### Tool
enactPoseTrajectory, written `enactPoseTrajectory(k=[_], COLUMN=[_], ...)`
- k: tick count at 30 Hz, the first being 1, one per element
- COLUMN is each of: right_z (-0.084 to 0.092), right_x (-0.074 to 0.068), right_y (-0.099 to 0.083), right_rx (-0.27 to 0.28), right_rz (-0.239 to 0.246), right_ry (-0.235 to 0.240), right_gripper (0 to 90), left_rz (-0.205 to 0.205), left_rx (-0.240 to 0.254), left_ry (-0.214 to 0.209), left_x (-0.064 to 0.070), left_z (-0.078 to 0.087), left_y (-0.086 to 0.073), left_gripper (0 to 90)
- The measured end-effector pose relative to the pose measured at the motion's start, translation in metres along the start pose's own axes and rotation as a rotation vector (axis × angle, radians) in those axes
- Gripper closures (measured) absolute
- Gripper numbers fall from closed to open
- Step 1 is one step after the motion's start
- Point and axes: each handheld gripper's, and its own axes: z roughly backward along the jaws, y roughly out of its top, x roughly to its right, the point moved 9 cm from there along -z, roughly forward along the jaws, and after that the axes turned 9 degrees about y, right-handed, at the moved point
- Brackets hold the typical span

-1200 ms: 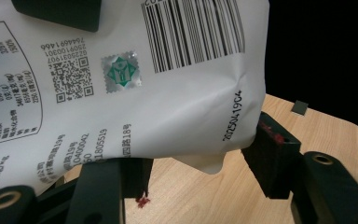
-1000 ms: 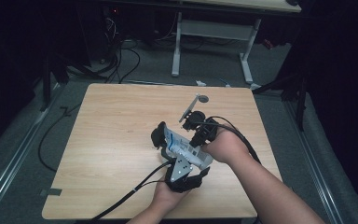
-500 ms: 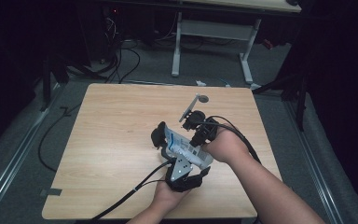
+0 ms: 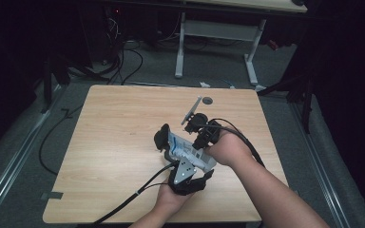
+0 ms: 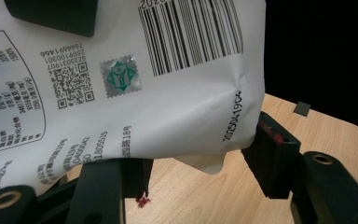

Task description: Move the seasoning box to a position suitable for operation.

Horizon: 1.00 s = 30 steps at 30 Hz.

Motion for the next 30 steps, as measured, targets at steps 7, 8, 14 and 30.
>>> enactPoseTrajectory(k=[7,8,14,30], right_z=[0.0003,0.0002,-0.0008,-0.0011], right_x=[0.0003,0.0003,0.0010,0.0013], right_y=[0.0002,-0.0001,-0.0007,-0.0005], right_rx=[0.004,0.005,0.007,0.011], right_rz=[0.002,0.002,0.002,0.003], right_ry=[0.003,0.003,0.003,0.007], right_gripper=[90.0,90.0,90.0,90.0], left_rz=[0.007,0.008,0.007,0.000], left_rx=[0.004,0.005,0.005,0.007], left_ry=[-0.002,-0.002,0.000,-0.002], left_x=[0.0010,0.0012,0.0012,0.0013], left_z=[-0.0004,-0.0006,-0.0008,-0.0003], left_y=[0.0010,0.0007,0.0002,0.0001], left_gripper=[46.8,46.8,46.9,47.0])
